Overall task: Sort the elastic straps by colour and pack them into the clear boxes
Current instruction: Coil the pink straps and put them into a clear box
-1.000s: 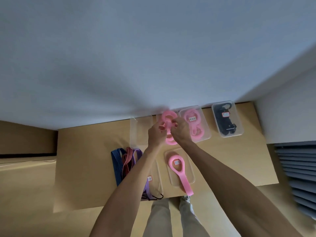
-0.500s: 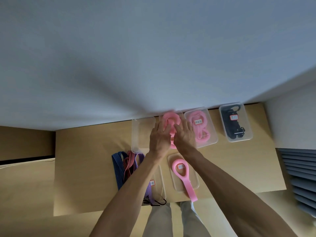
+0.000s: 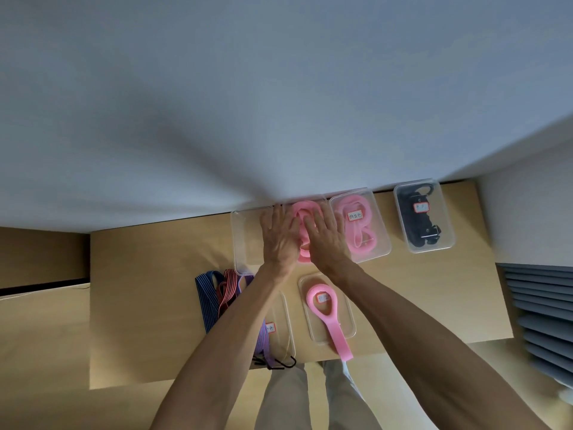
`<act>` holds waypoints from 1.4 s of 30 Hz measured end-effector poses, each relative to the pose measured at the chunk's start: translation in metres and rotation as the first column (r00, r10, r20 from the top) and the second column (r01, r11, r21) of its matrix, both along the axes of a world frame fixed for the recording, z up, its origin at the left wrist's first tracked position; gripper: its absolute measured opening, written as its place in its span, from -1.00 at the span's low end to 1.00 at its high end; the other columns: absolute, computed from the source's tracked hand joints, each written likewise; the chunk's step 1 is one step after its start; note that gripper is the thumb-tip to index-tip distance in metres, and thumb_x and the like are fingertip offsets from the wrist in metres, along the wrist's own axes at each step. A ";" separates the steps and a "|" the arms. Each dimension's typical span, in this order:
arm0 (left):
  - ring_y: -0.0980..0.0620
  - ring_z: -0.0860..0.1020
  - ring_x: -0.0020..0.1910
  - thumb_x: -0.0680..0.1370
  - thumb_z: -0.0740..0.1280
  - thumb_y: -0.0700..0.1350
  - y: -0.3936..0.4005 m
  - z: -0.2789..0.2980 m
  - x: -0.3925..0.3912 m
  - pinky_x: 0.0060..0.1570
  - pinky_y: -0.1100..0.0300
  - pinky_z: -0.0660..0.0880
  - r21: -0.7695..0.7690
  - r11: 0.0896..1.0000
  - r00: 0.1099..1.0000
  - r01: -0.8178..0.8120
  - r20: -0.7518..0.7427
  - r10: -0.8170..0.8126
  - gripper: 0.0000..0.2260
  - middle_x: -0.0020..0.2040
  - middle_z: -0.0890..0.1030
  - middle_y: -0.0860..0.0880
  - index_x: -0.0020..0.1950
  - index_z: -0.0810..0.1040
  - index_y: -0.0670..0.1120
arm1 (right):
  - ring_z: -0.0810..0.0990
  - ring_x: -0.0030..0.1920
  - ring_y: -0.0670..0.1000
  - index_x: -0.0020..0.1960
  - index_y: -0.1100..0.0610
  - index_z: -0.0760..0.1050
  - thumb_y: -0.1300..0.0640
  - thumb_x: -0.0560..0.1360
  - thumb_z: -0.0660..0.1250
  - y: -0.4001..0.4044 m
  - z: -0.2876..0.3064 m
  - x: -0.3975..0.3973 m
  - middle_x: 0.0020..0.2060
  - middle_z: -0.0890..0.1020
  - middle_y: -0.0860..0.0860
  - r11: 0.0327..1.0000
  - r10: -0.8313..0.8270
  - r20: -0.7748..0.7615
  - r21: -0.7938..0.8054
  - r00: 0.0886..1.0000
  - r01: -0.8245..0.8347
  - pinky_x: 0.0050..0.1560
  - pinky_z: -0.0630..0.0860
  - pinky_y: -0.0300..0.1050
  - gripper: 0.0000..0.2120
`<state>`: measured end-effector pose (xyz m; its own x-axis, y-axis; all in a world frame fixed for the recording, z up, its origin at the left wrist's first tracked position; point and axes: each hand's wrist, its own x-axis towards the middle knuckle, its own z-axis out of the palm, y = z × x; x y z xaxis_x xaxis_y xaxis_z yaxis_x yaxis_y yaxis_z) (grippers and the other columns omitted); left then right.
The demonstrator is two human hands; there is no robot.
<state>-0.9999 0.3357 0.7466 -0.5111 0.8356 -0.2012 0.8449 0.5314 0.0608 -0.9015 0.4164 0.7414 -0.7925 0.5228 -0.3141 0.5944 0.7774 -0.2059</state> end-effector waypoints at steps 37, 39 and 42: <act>-0.12 0.56 0.12 0.58 0.27 -0.11 -0.085 -0.007 0.148 0.06 0.02 0.48 -0.084 0.873 0.745 -0.481 0.486 0.457 -0.81 0.10 0.63 -0.10 0.13 0.62 -0.08 | 0.57 0.19 0.14 0.34 0.22 0.42 0.11 0.47 0.43 -0.110 -0.008 0.171 0.22 0.56 0.16 0.641 -0.517 0.432 -0.377 0.739 0.669 -0.11 0.37 -0.23 -0.51; -0.14 0.56 0.08 0.56 0.31 -0.14 -0.086 -0.007 0.151 0.05 0.01 0.47 -0.052 0.872 0.730 -0.487 0.523 0.439 -0.85 0.05 0.64 -0.12 0.06 0.63 -0.13 | 0.61 0.14 0.15 0.26 0.18 0.51 0.18 0.46 0.41 -0.107 -0.006 0.174 0.14 0.62 0.13 0.652 -0.542 0.396 -0.357 0.741 0.668 -0.07 0.43 -0.17 -0.62; -0.19 0.58 -0.03 0.52 0.36 -0.20 -0.085 -0.007 0.152 -0.04 -0.01 0.45 -0.027 0.869 0.698 -0.493 0.584 0.415 -0.91 -0.08 0.65 -0.17 -0.07 0.62 -0.21 | 0.63 0.02 0.19 0.18 0.14 0.55 0.23 0.46 0.35 -0.103 -0.002 0.172 0.04 0.66 0.12 0.663 -0.576 0.241 -0.422 0.781 0.619 -0.12 0.46 -0.15 -0.71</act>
